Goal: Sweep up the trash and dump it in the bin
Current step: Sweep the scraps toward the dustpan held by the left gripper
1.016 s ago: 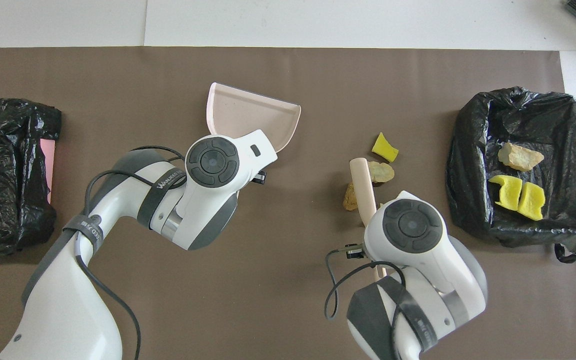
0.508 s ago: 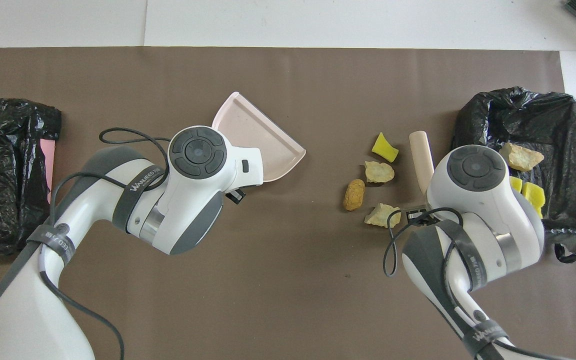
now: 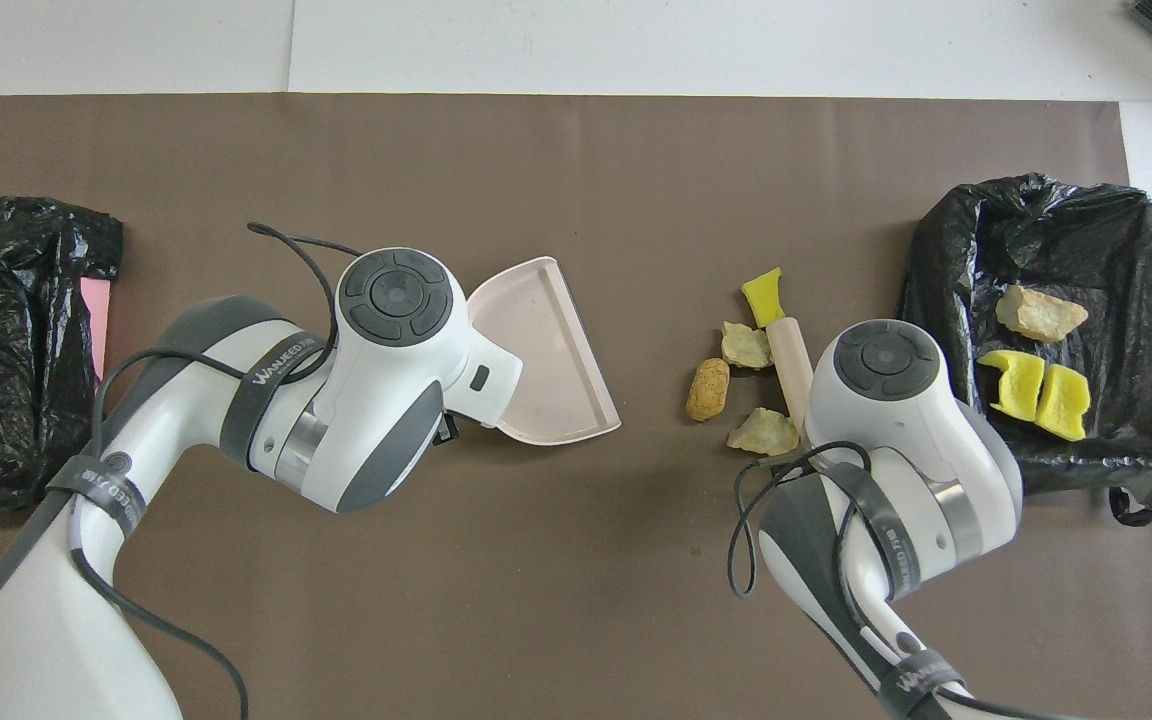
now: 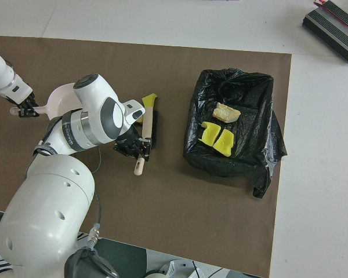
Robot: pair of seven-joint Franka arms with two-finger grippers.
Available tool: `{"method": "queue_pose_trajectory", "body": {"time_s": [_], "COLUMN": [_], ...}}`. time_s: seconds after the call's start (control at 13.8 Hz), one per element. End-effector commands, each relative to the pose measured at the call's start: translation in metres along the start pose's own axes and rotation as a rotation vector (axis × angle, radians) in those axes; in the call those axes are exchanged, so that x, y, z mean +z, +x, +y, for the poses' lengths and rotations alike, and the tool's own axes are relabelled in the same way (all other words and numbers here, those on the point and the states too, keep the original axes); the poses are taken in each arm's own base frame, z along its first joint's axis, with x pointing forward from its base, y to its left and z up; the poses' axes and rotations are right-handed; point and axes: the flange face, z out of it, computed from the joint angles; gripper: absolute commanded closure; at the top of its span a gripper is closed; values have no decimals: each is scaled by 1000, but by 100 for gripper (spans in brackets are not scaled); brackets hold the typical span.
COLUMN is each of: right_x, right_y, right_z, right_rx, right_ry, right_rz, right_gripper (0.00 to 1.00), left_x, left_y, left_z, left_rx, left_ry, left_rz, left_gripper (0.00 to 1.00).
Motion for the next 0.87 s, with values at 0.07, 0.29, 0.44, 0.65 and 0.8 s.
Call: {"method": "queue_pose_trajectory", "body": {"time_s": [0.07, 0.29, 0.44, 0.65, 0.8], "right_x": [-3, -27, -32, -21, -8], "right_y": [-4, -8, -19, -32, -28], "right_z": [-8, 2, 30, 29, 16], "right_rx": [-21, -1, 85, 79, 52], "right_ry": [120, 64, 7, -28, -27], "right_rz": [-26, -33, -28, -35, -50], "right_gripper": [100, 100, 100, 100, 100], "left_x": [1, 15, 20, 23, 23], "left_y": [-2, -5, -10, -7, -6], "left_z": [16, 36, 43, 53, 55], "left_rx": [105, 123, 127, 145, 147], "left_ry": [-23, -3, -6, 17, 17], "left_rz": [25, 45, 41, 63, 63], "left_gripper": [100, 100, 100, 100, 100]}}
